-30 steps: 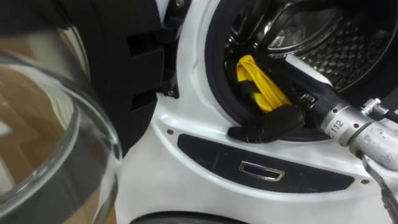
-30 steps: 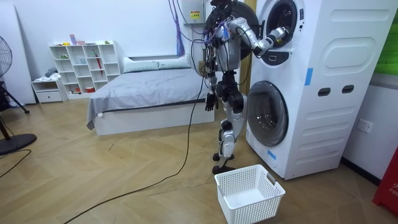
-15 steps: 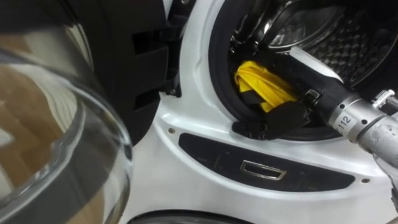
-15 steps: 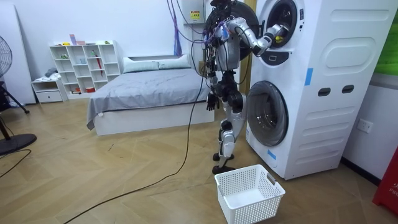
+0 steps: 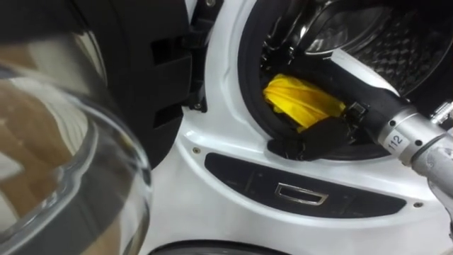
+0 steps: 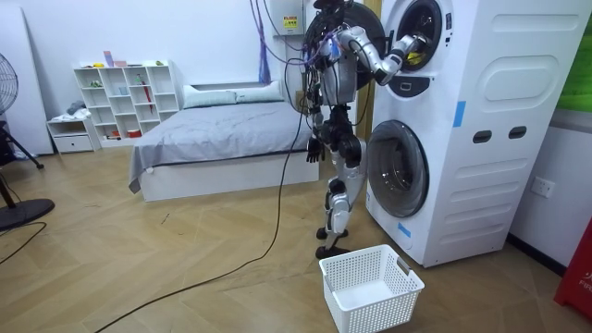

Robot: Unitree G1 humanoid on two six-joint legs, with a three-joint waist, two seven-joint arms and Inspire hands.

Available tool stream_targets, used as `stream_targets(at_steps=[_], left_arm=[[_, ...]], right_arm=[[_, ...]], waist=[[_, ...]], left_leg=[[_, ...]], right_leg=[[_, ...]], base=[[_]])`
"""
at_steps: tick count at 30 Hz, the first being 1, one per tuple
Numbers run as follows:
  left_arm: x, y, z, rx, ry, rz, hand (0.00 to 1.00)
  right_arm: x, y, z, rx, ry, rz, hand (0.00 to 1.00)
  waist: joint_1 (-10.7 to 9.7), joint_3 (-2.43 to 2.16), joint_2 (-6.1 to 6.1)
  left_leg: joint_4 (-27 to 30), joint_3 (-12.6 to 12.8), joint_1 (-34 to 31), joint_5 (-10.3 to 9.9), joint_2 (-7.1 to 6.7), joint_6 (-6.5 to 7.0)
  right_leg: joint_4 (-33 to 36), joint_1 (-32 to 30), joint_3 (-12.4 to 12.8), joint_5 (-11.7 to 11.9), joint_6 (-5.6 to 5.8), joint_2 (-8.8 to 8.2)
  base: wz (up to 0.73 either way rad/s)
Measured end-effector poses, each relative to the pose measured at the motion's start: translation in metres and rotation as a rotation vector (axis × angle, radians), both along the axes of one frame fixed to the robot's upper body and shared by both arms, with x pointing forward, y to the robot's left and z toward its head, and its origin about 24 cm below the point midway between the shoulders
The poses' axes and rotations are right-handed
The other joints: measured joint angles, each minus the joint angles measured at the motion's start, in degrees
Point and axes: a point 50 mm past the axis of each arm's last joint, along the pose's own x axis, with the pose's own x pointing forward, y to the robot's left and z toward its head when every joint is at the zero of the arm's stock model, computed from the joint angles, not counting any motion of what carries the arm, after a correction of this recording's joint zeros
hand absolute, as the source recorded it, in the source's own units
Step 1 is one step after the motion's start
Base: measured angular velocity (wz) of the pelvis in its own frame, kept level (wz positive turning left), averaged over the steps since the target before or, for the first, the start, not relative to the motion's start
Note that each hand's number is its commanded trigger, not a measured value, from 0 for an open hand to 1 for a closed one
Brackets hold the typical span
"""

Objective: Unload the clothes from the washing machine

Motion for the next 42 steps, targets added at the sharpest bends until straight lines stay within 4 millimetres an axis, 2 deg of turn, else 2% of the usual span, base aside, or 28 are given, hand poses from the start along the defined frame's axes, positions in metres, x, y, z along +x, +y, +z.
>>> stream_targets(at_steps=[5,8,14,22,24,27,30,35,42], left_arm=[[-0.008,0.0,0.0,0.012,0.014,0.007,0.0],[-0.011,0.0,0.0,0.015,0.005,0.007,0.0],[-0.013,0.002,0.001,0.023,-0.022,0.047,0.0],[-0.026,0.0,-0.001,0.015,-0.022,0.065,0.0],[-0.024,0.001,0.0,0.019,-0.04,0.058,0.0],[-0.019,0.001,0.0,0.021,-0.062,0.046,0.0],[-0.018,0.001,0.0,0.02,-0.072,0.043,0.0],[-0.018,0.001,0.0,0.02,-0.079,0.044,0.0],[-0.019,0.0,0.0,-0.001,-0.076,0.045,0.0]], right_arm=[[-0.006,0.003,0.003,-0.011,-0.027,0.013,1.0],[-0.01,0.006,0.006,-0.028,-0.049,0.026,1.0],[-0.022,0.003,0.007,-0.061,-0.064,0.026,1.0],[-0.036,0.002,0.011,-0.054,-0.081,0.107,1.0],[-0.04,0.002,0.006,-0.05,-0.071,0.129,1.0],[-0.048,0.006,0.005,-0.073,-0.084,0.165,1.0],[-0.05,0.007,0.007,-0.08,-0.101,0.183,1.0],[-0.053,0.005,0.006,-0.082,-0.107,0.188,1.0],[-0.053,0.002,0.007,-0.069,-0.108,0.184,1.0]], waist=[[-0.5,-0.08,0.15],[-0.5,-0.09,0.22],[-0.7,-0.19,0.3],[-2.8,-0.17,0.44],[-4.0,-0.16,0.48],[-4.2,-0.11,0.55],[-5.0,-0.01,0.69],[-5.0,0.04,0.8],[-4.9,0.18,1.2]], left_leg=[[0.0,0.0,0.1,0.0,0.0,0.02],[-0.2,0.3,0.4,0.0,0.06,0.07],[-0.9,0.0,0.9,0.0,0.05,0.35],[-2.1,-0.1,2.5,0.1,-0.29,0.87],[-2.7,0.0,3.0,0.1,-0.32,0.94],[-3.3,0.5,3.1,0.2,-0.22,1.04],[-3.4,1.4,3.0,0.1,-0.14,1.07],[-3.8,1.8,3.4,0.1,0.1,1.15],[-4.0,3.1,3.8,0.1,0.35,1.17]], right_leg=[[-0.1,0.1,0.3,0.0,0.0,0.04],[-0.1,0.1,1.8,0.0,0.0,0.11],[0.0,0.3,2.2,0.1,0.18,0.04],[-0.1,1.1,5.1,0.1,0.23,-0.17],[-0.1,1.3,5.7,0.1,0.24,-0.24],[-0.1,0.9,8.0,0.1,0.25,-0.21],[-0.1,0.8,8.3,0.2,0.26,-0.22],[-0.2,0.5,11.2,0.3,0.46,0.03],[-0.1,0.7,11.3,0.3,0.48,0.01]], base=[[0.0],[-0.04],[0.07],[0.06],[0.08],[-0.11],[-0.03],[-0.04],[-0.1]])
